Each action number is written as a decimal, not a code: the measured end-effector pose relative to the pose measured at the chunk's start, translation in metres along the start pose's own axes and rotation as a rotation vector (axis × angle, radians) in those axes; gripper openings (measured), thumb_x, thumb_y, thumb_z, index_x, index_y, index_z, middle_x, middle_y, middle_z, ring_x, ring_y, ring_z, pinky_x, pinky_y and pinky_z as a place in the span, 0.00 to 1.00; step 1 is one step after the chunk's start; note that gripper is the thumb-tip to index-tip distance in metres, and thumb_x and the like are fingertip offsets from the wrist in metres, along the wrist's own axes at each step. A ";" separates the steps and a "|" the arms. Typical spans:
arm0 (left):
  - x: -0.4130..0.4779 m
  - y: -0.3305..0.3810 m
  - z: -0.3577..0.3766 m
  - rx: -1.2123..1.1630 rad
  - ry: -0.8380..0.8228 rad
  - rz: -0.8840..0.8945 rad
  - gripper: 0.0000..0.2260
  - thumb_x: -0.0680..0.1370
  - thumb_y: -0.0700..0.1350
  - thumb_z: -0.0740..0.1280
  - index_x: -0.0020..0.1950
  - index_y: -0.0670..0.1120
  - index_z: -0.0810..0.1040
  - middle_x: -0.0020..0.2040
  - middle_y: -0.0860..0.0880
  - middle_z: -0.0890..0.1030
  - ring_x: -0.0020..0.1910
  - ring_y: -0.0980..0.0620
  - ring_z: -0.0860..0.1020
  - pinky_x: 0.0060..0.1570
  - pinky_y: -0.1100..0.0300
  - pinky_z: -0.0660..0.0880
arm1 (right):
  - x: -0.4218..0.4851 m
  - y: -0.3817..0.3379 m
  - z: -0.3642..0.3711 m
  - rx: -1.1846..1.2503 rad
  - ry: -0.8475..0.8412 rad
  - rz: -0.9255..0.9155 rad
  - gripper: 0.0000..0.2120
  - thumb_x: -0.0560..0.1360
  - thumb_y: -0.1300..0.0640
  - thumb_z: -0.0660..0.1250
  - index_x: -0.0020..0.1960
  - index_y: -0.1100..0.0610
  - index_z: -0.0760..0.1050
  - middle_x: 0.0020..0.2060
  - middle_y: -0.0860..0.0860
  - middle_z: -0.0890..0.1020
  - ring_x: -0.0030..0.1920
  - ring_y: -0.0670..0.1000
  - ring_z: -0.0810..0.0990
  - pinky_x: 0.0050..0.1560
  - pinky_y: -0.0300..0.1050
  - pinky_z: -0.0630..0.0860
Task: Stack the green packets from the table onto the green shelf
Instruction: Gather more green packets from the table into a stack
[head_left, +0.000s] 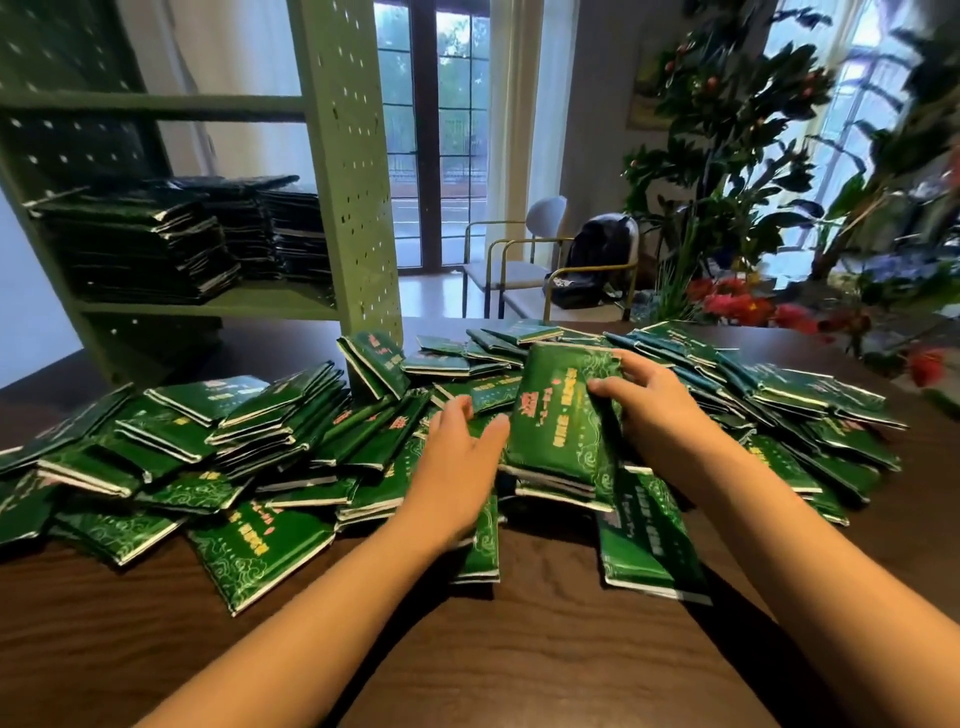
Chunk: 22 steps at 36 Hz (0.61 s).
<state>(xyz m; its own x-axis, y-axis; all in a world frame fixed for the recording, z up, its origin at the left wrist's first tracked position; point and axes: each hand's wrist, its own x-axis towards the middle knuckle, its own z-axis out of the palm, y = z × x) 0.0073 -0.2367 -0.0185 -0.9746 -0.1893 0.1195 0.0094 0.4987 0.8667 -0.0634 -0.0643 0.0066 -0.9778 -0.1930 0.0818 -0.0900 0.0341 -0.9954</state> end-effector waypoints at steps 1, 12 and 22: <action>0.006 0.004 -0.002 -0.048 -0.010 0.001 0.23 0.82 0.50 0.59 0.75 0.43 0.62 0.72 0.47 0.68 0.64 0.55 0.67 0.61 0.63 0.61 | 0.007 0.002 0.000 0.043 0.014 0.017 0.16 0.77 0.64 0.64 0.64 0.58 0.72 0.53 0.57 0.78 0.39 0.50 0.81 0.35 0.45 0.78; 0.051 0.002 0.004 -0.504 -0.172 -0.137 0.05 0.79 0.43 0.67 0.48 0.44 0.81 0.41 0.46 0.85 0.40 0.49 0.83 0.46 0.56 0.78 | 0.026 0.032 0.029 0.135 0.018 -0.114 0.12 0.75 0.63 0.67 0.55 0.51 0.76 0.50 0.54 0.83 0.50 0.52 0.82 0.51 0.49 0.79; 0.053 -0.004 0.002 -1.046 -0.010 -0.206 0.09 0.81 0.42 0.62 0.55 0.39 0.79 0.45 0.40 0.85 0.39 0.46 0.84 0.41 0.51 0.83 | 0.005 0.030 0.025 -0.005 -0.236 -0.100 0.08 0.77 0.61 0.64 0.54 0.58 0.79 0.44 0.54 0.84 0.41 0.44 0.82 0.37 0.37 0.78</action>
<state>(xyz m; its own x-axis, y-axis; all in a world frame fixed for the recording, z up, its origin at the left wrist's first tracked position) -0.0446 -0.2474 -0.0169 -0.9811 -0.1775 -0.0770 0.0265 -0.5177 0.8551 -0.0659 -0.0884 -0.0237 -0.8927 -0.4192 0.1653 -0.1857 0.0081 -0.9826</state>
